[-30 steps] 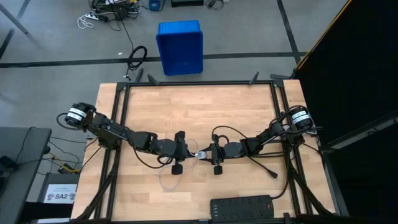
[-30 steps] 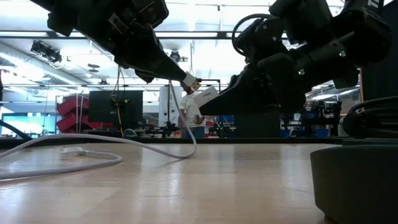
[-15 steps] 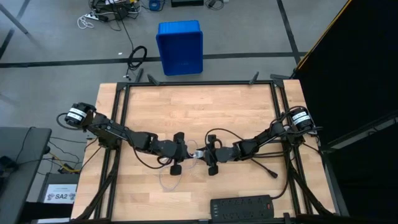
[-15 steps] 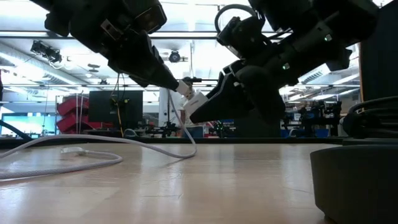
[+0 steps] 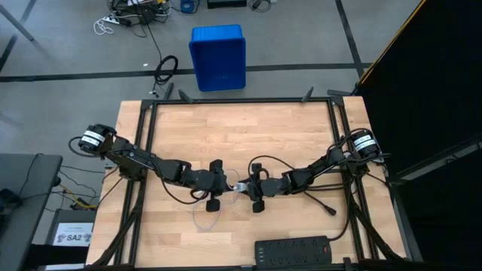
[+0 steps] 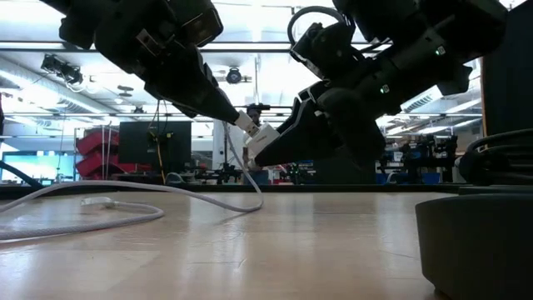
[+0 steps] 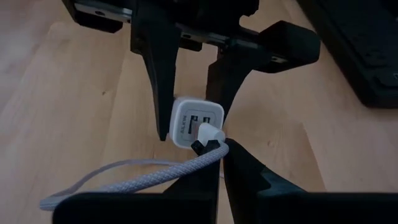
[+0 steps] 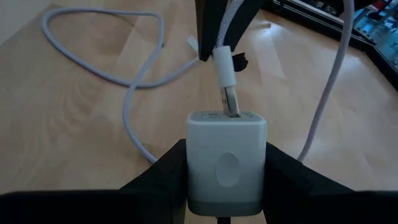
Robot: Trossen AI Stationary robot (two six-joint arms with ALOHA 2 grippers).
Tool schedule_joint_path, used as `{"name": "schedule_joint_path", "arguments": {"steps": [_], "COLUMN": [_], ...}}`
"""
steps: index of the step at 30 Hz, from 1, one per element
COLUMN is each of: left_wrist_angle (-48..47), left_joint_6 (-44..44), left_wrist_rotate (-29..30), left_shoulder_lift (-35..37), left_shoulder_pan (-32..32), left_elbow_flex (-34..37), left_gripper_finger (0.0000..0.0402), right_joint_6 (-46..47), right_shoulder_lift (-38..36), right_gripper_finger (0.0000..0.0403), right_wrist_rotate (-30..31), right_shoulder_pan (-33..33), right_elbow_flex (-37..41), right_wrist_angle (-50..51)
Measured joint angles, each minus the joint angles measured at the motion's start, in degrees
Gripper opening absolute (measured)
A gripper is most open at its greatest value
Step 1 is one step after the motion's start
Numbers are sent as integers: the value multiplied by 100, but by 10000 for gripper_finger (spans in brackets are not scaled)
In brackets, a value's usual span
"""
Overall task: Insert USB
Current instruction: Insert the white USB cable into the white charger adapter
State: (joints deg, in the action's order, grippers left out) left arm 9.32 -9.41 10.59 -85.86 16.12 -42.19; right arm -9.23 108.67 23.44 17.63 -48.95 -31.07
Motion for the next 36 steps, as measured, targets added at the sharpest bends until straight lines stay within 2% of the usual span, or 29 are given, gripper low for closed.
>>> {"name": "schedule_joint_path", "arguments": {"steps": [24, 36], "left_wrist_angle": [49, 184], "left_joint_6": [11, 11], "left_wrist_rotate": [-83, -26], "left_shoulder_lift": [0, -137], "left_shoulder_pan": [2, -46], "left_elbow_flex": [0, 0], "left_gripper_finger": [0, 0], "right_joint_6": [27, 122], "right_shoulder_lift": [5, 24], "right_gripper_finger": [118, 118], "right_wrist_rotate": [-113, -95], "right_shoulder_pan": [4, 44], "right_elbow_flex": [-2, -391], "right_wrist_angle": [-164, 355]}}
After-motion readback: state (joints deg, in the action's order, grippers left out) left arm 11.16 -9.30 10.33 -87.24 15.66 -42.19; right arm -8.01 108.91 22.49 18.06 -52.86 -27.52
